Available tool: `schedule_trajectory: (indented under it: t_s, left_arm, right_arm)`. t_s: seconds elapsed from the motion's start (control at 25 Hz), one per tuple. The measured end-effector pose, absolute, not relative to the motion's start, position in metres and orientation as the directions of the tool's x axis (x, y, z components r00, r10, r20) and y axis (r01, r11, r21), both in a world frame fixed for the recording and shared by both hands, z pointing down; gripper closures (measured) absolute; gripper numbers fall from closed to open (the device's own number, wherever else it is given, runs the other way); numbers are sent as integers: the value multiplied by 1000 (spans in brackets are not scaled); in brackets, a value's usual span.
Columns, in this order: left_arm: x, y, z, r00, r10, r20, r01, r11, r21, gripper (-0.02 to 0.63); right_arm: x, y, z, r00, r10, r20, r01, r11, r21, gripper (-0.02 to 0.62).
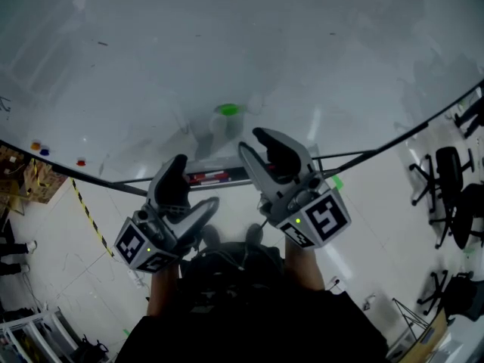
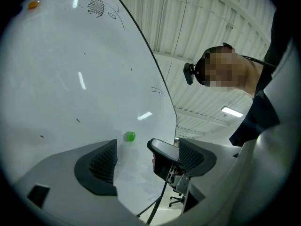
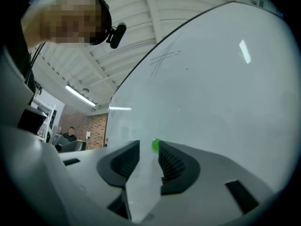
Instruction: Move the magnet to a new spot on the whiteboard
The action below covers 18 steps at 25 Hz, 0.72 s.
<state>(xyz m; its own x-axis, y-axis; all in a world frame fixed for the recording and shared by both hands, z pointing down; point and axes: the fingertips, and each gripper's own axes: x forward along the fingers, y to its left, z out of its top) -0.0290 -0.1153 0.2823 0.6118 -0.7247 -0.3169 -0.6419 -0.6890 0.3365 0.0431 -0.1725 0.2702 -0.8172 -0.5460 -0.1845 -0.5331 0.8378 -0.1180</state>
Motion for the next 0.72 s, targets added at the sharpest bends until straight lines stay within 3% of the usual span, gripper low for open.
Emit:
schedule_trajectory:
  t_s: [0.24, 0.36, 0.6, 0.72]
  left_arm:
    - [-19, -108, 293, 575, -767, -286, -680, -642, 355, 202]
    - [-19, -104, 302, 555, -789, -263, -699, -614, 368, 202]
    - [-18, -82, 307, 537, -805, -254, -707, -593, 385, 202]
    - [-16, -71, 303, 553, -788, -272, -692, -616, 376, 202]
  right_arm:
    - [54, -177, 284, -780, -619, -95, -624, 781, 28, 442]
    - [53, -176, 298, -796, -600, -76, -602, 799, -3, 442]
    - [56, -149, 306, -902, -354, -246, -240, 887, -394, 442]
    - [60, -135, 301, -897, -315, -310, -145, 872, -467, 443]
